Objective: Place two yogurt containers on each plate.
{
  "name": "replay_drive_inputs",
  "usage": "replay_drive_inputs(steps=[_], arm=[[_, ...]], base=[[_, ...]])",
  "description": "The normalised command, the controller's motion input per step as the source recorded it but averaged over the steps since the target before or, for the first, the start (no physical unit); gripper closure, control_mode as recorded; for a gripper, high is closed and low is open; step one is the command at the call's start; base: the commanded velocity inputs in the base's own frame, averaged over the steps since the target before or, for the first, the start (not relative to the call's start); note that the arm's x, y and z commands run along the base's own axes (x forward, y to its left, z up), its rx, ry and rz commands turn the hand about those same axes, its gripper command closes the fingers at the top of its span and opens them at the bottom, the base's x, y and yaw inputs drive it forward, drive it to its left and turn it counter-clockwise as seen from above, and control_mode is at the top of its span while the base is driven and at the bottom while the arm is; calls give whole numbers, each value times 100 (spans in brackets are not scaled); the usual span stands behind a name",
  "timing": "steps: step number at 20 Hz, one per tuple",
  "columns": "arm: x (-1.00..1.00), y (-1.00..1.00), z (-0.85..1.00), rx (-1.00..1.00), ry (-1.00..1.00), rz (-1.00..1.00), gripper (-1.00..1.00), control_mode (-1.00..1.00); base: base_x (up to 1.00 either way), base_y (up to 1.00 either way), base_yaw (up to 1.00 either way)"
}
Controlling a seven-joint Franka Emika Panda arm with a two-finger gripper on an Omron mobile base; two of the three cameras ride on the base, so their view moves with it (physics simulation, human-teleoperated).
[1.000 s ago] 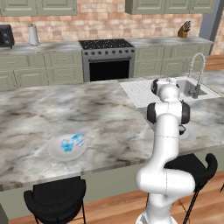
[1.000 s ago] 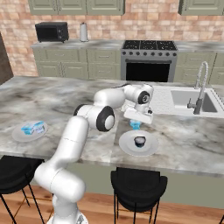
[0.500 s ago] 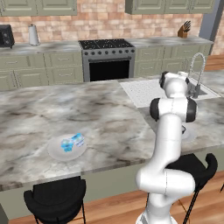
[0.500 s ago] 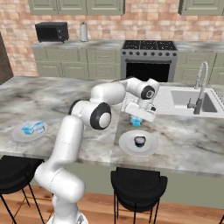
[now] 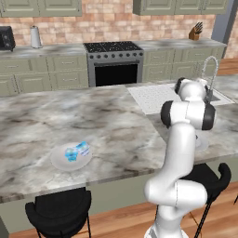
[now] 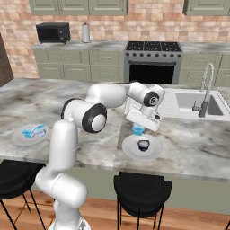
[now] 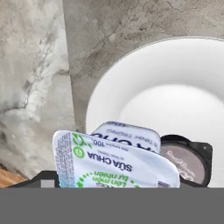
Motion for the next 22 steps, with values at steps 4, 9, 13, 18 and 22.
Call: replay_drive_inputs(steps=[4,9,13,18,22], arm=[[0,19,-15,0,0,0,100,-100],[2,2,-20,-4,0,0,100,-100],[16,0,-8,-5,0,0,100,-100],[18,0,-15,-2,0,0,100,-100],[10,-3,-31,0,0,0,100,-100]], base=[[0,0,0],[0,0,0],[0,0,0],[0,0,0],[0,0,0]])
